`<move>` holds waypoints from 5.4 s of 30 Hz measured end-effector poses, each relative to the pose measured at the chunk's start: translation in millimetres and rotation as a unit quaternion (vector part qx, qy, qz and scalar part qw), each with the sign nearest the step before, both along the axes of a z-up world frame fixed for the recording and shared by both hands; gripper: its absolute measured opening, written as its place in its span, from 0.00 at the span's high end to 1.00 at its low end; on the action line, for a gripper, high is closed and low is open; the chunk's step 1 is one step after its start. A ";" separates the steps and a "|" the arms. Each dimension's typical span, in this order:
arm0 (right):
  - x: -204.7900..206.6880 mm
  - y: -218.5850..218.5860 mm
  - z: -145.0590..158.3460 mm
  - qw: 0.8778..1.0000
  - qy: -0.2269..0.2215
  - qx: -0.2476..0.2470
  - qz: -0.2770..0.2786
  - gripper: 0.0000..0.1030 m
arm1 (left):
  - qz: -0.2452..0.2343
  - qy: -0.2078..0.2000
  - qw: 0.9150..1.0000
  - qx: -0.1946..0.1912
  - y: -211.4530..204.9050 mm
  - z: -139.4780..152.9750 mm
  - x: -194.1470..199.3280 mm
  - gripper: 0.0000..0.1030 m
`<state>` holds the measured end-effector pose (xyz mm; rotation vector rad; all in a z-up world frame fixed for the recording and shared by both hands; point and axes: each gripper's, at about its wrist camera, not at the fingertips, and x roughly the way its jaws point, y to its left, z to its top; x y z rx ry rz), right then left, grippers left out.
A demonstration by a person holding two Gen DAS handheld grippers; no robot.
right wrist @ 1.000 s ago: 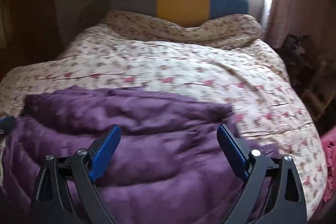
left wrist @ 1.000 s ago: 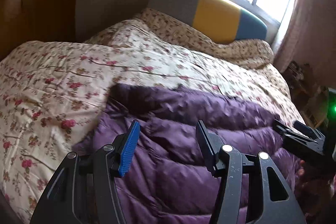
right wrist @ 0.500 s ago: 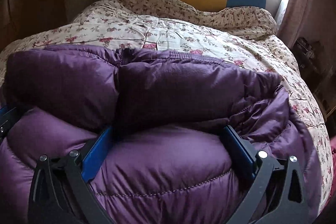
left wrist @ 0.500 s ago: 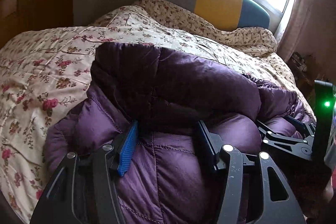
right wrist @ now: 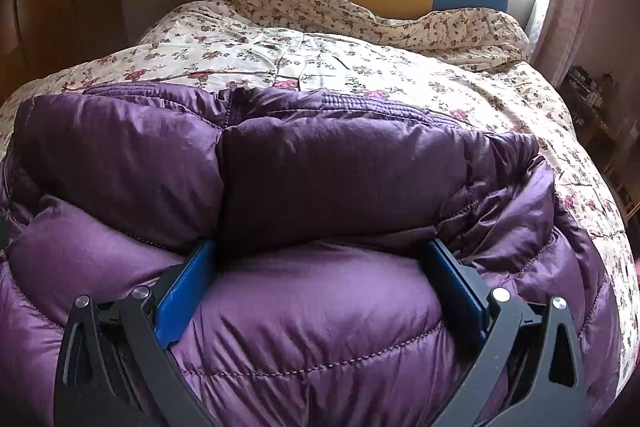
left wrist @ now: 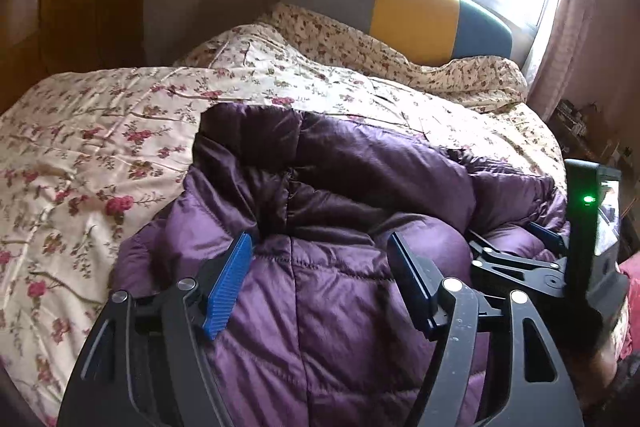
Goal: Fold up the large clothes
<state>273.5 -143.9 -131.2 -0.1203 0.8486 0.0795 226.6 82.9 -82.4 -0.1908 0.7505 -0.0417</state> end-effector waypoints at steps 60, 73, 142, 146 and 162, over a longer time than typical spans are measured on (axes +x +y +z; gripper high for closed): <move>-36.4 -41.5 51.4 0.997 -0.023 0.042 -0.053 0.07 | 0.016 -0.008 1.000 -0.003 21.8 14.2 -19.4 0.29; -60.4 38.8 33.1 1.000 -0.019 -0.016 0.016 0.40 | 0.062 0.003 0.998 -0.015 68.0 4.5 -74.5 0.29; -56.6 31.8 5.1 0.999 -0.029 0.016 0.025 0.32 | -0.039 0.045 0.925 -0.374 88.7 -32.0 -64.4 0.80; -56.2 31.9 6.4 0.999 -0.028 0.010 0.025 0.31 | -0.052 0.029 0.931 -0.360 78.7 -9.2 -66.1 0.81; -74.4 5.8 47.1 0.997 -0.062 -0.036 0.033 0.25 | -0.060 0.015 0.946 -0.319 70.8 21.5 -67.5 0.81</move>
